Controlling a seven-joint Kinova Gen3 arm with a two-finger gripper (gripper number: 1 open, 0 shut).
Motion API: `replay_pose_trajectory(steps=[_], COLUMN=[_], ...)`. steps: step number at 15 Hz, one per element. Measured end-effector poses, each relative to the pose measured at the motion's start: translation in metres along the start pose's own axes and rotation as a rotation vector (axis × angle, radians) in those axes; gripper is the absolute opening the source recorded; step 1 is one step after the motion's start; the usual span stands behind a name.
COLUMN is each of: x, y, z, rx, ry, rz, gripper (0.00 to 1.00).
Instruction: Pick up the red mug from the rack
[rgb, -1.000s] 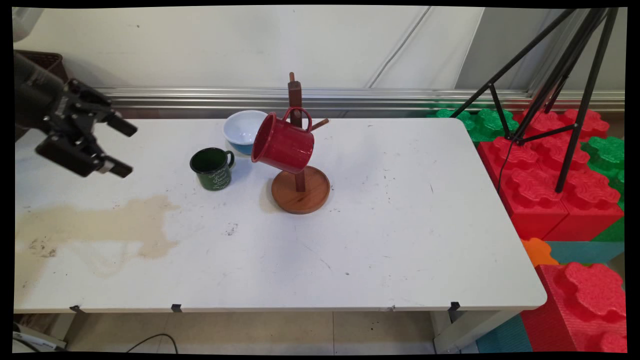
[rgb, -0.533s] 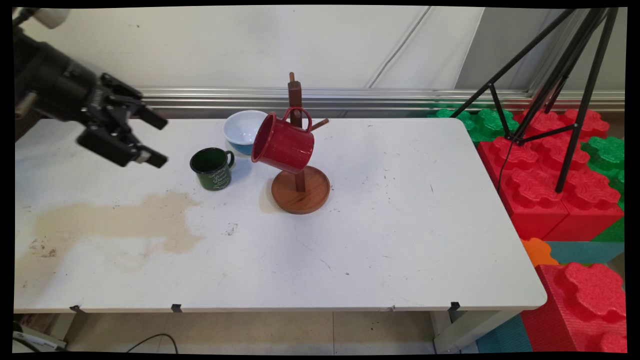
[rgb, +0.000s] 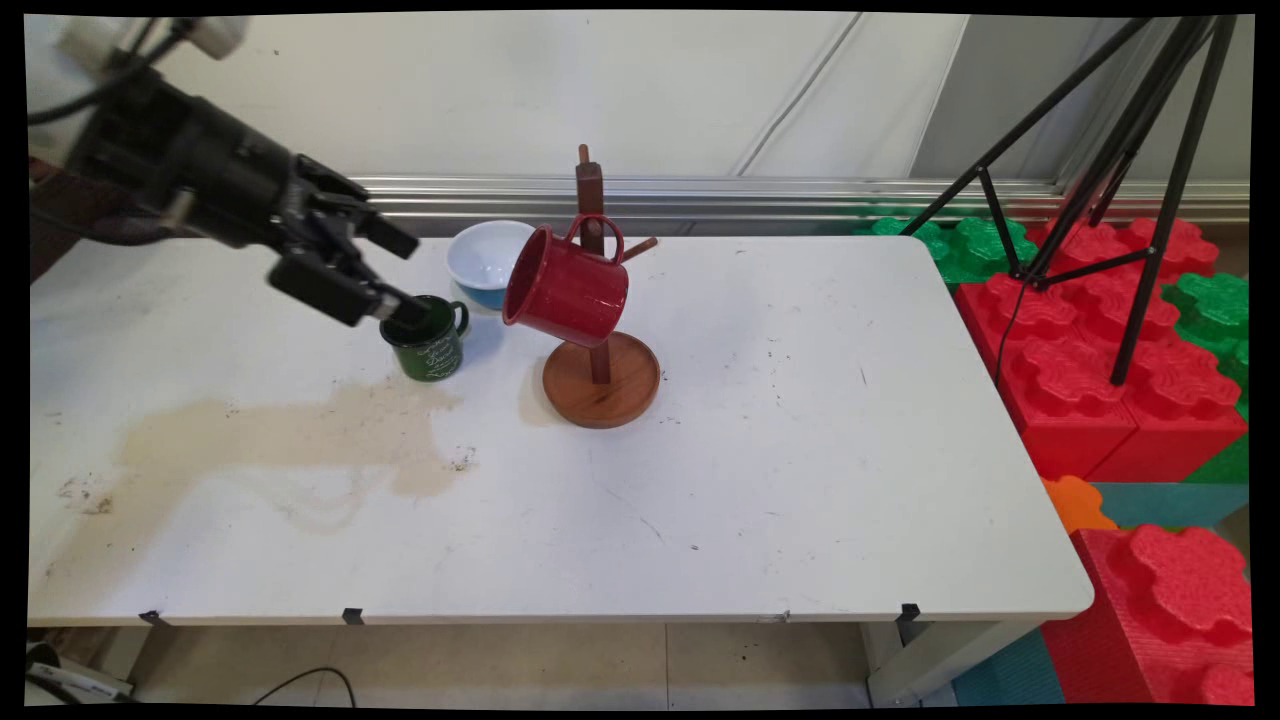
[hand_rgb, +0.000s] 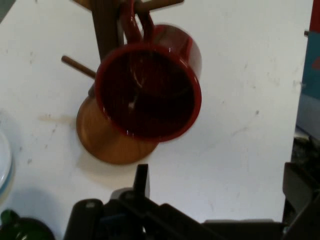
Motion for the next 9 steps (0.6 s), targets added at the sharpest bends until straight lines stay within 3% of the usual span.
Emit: replay_pose_trajectory(steps=[9], x=[0.018], y=[-0.005], z=[0.059], rx=[-0.017], ry=[0.052], rz=[-0.042], gripper=[1.0])
